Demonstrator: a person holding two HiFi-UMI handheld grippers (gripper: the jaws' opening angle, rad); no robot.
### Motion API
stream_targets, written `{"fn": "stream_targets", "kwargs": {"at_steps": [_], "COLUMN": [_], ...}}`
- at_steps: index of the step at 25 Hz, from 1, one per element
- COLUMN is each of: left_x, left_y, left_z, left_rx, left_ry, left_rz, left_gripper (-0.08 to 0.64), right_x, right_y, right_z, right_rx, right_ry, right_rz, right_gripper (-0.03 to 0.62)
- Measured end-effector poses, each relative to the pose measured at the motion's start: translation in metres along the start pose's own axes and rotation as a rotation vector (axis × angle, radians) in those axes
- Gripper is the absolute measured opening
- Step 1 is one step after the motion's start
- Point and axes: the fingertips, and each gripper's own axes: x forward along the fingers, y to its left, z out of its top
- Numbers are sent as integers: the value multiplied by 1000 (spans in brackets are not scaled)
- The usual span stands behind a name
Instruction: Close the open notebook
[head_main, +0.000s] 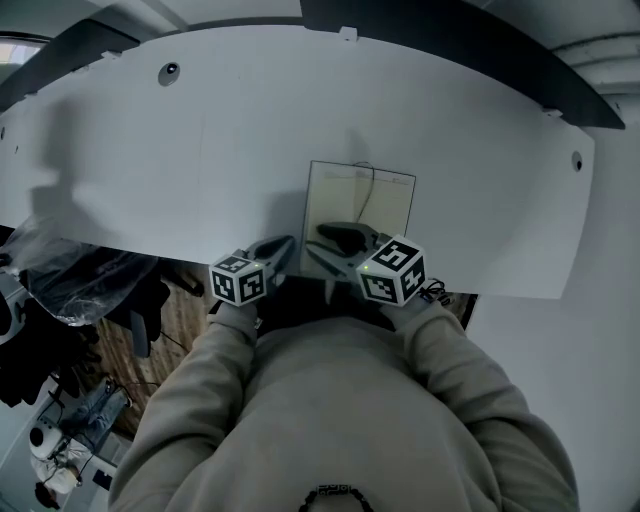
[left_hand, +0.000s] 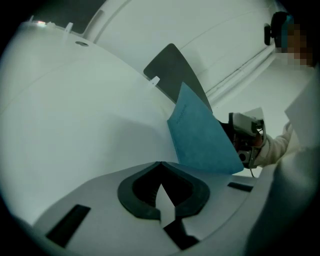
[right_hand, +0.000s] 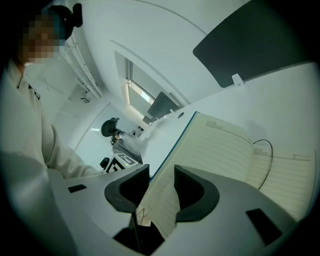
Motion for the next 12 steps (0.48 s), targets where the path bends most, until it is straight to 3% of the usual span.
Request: {"fn": "stream_targets", "kwargs": {"at_steps": [7,12], "left_x": [-28,-33], "left_y": [7,4], "left_z": [-14,-32], "left_rx": [-13,-60], "left_ry": [-15,-50], "left_rz": [39,41], "left_gripper": [2,2], "right_x": [27,50], "right_y": [-6,-14], "right_z": [-5,-18], "right_rx": [33,0], "right_ry": [46,125], "right_rz": [35,61], "right_gripper": [163,163]}}
